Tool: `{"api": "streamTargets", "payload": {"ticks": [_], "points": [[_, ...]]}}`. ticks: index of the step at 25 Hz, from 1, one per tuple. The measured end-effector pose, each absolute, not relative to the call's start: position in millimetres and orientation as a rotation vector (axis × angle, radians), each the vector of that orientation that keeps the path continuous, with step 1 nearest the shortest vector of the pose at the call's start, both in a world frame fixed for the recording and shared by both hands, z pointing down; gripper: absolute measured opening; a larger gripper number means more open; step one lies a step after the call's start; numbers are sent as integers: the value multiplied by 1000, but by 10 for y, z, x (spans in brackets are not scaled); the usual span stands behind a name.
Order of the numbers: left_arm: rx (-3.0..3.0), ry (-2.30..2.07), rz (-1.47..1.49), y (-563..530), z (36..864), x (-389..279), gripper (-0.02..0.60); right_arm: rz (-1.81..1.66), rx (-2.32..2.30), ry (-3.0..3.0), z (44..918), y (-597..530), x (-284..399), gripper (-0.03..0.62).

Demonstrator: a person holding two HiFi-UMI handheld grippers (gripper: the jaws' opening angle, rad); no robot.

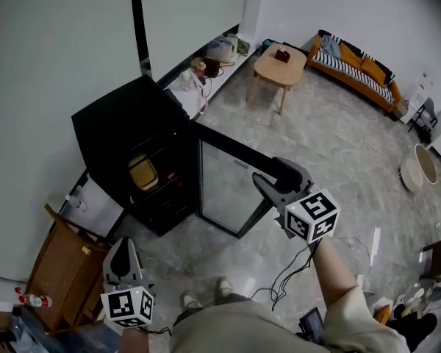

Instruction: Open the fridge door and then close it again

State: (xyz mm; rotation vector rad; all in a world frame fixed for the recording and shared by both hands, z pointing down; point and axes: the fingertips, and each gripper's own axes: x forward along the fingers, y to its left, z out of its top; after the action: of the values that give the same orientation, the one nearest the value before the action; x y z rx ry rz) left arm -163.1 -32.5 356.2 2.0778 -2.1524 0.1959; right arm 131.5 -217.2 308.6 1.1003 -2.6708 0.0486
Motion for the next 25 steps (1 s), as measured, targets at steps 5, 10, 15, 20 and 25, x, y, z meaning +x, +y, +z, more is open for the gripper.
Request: {"api": "streamTargets", "payload": {"ticks": [5, 10, 15, 20, 25], "points": [[2096, -2139, 191, -361, 3543, -1600, 11, 68, 1184, -2554, 3329, -2543, 1790, 245], [2120, -2115, 202, -449, 3561, -1500, 11, 129, 1184, -2480, 3694, -2727, 2107, 256], [2183, -2056, 186, -703, 3529, -1237, 9, 191, 1173, -2475, 3921, -2759, 2252, 258], [2295, -1966, 176, -1027, 3469, -823, 9, 224, 1175, -2475, 4050, -2768, 2335, 258], [2380, -1860, 187, -1305, 3509, -364, 11, 252, 1161, -2488, 4147, -2774, 2392, 258]]}}
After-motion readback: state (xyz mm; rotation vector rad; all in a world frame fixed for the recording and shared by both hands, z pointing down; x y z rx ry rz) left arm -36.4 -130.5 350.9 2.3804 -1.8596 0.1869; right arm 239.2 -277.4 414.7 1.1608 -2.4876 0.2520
